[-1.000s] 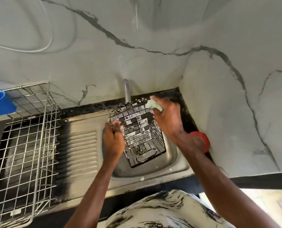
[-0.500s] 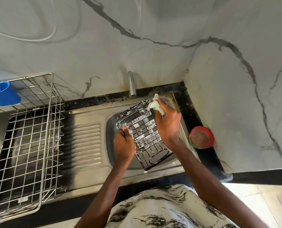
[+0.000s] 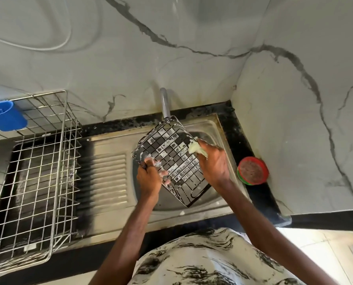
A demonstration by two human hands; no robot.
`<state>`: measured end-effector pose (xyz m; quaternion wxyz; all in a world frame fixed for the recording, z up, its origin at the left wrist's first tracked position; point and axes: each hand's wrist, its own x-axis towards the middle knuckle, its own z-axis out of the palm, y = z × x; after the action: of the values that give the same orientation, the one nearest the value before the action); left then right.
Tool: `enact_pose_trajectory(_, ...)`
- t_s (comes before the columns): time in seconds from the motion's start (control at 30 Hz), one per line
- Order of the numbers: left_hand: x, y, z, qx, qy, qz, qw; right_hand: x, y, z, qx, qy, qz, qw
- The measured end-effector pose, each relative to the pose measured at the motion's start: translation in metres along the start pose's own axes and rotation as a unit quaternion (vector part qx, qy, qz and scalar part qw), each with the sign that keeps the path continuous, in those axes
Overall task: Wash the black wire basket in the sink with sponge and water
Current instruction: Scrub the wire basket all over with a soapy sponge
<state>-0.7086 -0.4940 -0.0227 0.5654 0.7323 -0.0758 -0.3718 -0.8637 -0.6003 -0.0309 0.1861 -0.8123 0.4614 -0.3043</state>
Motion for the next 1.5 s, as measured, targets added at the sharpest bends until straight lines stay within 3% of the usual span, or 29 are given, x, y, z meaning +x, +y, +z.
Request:
enact_pose_trajectory(0.17, 0.005, 0.005, -0.008, -0.070, 0.019, -0.055, 0.996, -0.026, 0.024, -0.007, -0.021, -0.026, 0.032, 0.999)
enact_pose_trajectory(0.27, 0.013, 0.005, -0.013, -0.096, 0.040, -0.076, 0.992, -0.036, 0.035, -0.007, 0.045, -0.002, 0.146, 0.988)
enact_pose_trajectory(0.33, 0.014, 0.001, -0.013, -0.114, 0.047, -0.100, 0.987, -0.034, 0.035, -0.003, 0.166, -0.004, 0.256, 0.952)
enact_pose_trajectory(0.4, 0.010, 0.000, -0.009, -0.147, 0.055, -0.128, 0.979, -0.032, 0.030, 0.003, 0.311, 0.007, 0.350, 0.884)
enact_pose_trajectory(0.47, 0.005, -0.001, -0.004, -0.168, 0.066, -0.150, 0.972, -0.033, 0.018, 0.010, 0.337, 0.013, 0.395, 0.854)
enact_pose_trajectory(0.6, 0.000, -0.005, 0.003, -0.225, 0.091, -0.162, 0.956, -0.045, -0.006, 0.025, 0.176, -0.010, 0.397, 0.901)
enact_pose_trajectory(0.7, 0.000, -0.006, 0.003, -0.223, 0.089, -0.125, 0.963, -0.059, -0.014, 0.027, 0.125, -0.068, 0.375, 0.916)
enact_pose_trajectory(0.83, -0.004, -0.014, 0.002, -0.200, 0.084, -0.073, 0.973, -0.033, -0.013, 0.015, 0.167, 0.001, 0.346, 0.923)
enact_pose_trajectory(0.93, -0.011, -0.011, 0.001, -0.205, 0.079, -0.078, 0.972, -0.009, -0.007, 0.003, 0.187, 0.042, 0.333, 0.923)
enact_pose_trajectory(1.03, -0.011, -0.004, 0.003, -0.216, 0.074, -0.101, 0.968, -0.035, -0.008, 0.010, 0.180, -0.008, 0.356, 0.917)
enact_pose_trajectory(1.13, -0.006, -0.001, 0.004, -0.226, 0.080, -0.116, 0.964, -0.064, -0.016, 0.022, 0.252, -0.099, 0.440, 0.856)
enact_pose_trajectory(1.23, -0.006, 0.001, 0.006, -0.243, 0.080, -0.115, 0.960, -0.061, -0.026, 0.016, 0.408, -0.067, 0.518, 0.749)
enact_pose_trajectory(1.5, -0.004, 0.006, 0.004, -0.318, 0.105, -0.124, 0.934, -0.061, -0.029, 0.010, 0.611, -0.098, 0.558, 0.553)
